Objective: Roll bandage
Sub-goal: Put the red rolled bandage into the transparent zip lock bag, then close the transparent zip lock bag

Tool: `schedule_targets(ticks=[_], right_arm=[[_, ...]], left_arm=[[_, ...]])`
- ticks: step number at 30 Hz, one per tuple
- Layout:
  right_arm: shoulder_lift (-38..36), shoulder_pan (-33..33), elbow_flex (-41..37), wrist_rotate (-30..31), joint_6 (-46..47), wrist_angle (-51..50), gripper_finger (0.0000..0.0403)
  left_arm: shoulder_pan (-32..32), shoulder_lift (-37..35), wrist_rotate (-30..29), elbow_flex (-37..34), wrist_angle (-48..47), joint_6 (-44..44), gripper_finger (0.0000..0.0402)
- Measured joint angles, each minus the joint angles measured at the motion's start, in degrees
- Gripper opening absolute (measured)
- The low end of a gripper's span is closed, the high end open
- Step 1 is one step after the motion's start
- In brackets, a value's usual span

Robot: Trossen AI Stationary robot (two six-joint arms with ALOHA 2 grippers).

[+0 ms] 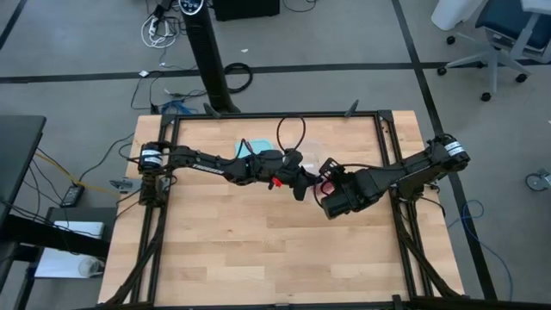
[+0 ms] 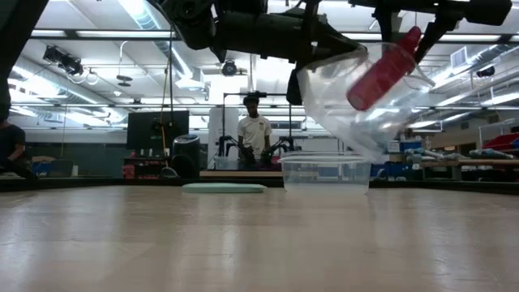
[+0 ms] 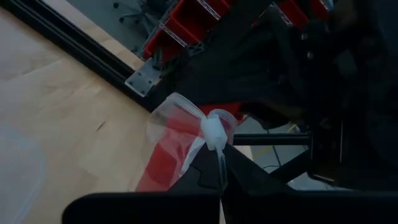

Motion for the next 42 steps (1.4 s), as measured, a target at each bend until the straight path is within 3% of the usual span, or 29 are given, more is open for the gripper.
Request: schedule_targets(ticks=[6,10,17,22,27,34,38,42], right_arm=[[0.0,0.1,0.0,0.6,1.1,-0.3,0.0235],[0.0,2.0,0.0,5.8,-3.0,-0.7,0.0263],[0.0,4.6,0.0,7.2,-8.6,2.0,0.0258],[-1.9,6.8,0.0,19.8,-4.6,-0.4,0.0238],[-5.1,7.5,1.3,16.1,12.6,-4.3,0.0223],[-13.1,8.2,1.6,3.0,37.1,-3.7,0.0208],[-19.5,8.2,0.9,-4.6,46.3,0.8,0.0203],[-24.8,7.5,-1.8,-7.6,49.4,6.6,0.0203]], left_arm=[[0.2,0.0,0.0,0.0,0.6,0.1,0.0000],[0.3,0.0,0.2,0.0,1.0,0.0,0.0000],[0.7,0.0,1.9,0.0,2.3,-0.2,0.0000],[0.7,0.0,3.2,0.0,3.8,1.5,0.0000],[0.7,0.0,4.4,0.0,4.1,2.5,0.0000],[0.7,0.0,6.0,0.0,3.9,5.1,0.0000],[0.7,0.0,6.9,0.0,4.4,7.7,0.0000],[0.7,0.0,7.8,0.0,5.0,9.0,0.0000]])
